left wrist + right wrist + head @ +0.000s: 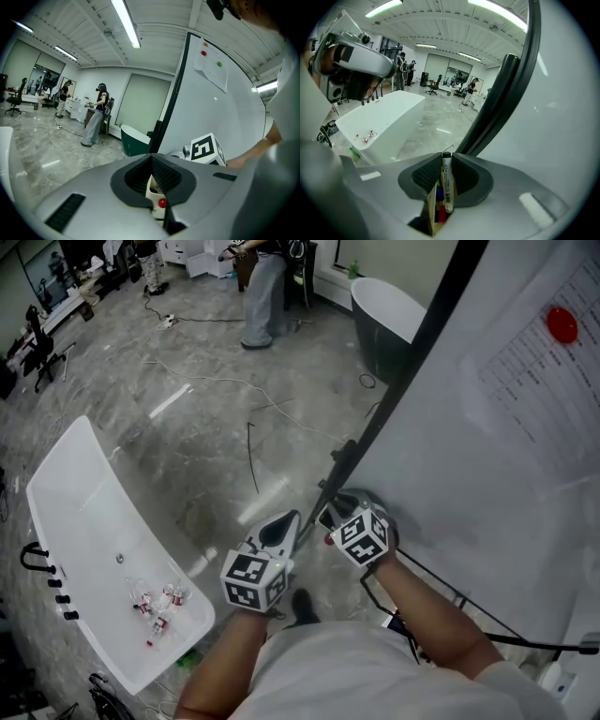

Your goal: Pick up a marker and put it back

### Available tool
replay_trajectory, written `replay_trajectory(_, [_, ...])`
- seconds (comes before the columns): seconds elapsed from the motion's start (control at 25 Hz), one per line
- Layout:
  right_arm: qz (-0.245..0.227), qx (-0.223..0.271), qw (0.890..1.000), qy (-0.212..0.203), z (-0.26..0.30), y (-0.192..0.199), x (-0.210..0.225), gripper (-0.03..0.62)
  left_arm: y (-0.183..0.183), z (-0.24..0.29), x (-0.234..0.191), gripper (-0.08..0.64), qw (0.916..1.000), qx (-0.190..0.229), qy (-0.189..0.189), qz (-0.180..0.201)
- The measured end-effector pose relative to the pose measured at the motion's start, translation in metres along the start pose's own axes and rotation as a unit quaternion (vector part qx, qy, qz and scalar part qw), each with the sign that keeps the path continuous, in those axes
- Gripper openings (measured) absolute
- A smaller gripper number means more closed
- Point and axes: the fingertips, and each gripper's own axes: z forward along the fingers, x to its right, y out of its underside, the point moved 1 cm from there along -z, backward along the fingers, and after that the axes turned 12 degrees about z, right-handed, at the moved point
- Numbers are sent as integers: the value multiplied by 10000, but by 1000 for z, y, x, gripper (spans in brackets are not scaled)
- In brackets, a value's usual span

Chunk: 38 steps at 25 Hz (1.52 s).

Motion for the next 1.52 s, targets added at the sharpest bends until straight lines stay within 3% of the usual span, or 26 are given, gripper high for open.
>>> replay_trajectory(0.28, [227,447,9987,0,-24,-12,2,64,-8,-5,5,2,9999,49,34,107])
replay_trajectory(0.52, [211,1274,9916,33,-72,-33,-1,64,-29,-12,22,2,9991,169,147,349])
replay_trajectory(0.64, [526,1773,9827,-15,-105,-46,3,64,-41,-16,32,2,9986,237,177,440])
replay_trajectory(0.84, [1396,2493,9583,-34,-158,-71,26,64,-71,-13,50,2,9957,414,334,763])
replay_trajectory(1.2, [2169,3179,9230,-45,-221,-95,45,64,-116,-6,80,2,9886,729,592,1181])
replay_trajectory(1.32, [2244,3314,9164,-56,-233,-100,50,64,-125,-3,89,2,9869,823,655,1222])
replay_trajectory(1.52, [2137,3401,9158,-30,-247,-103,51,64,-129,-1,100,2,9858,851,662,1287])
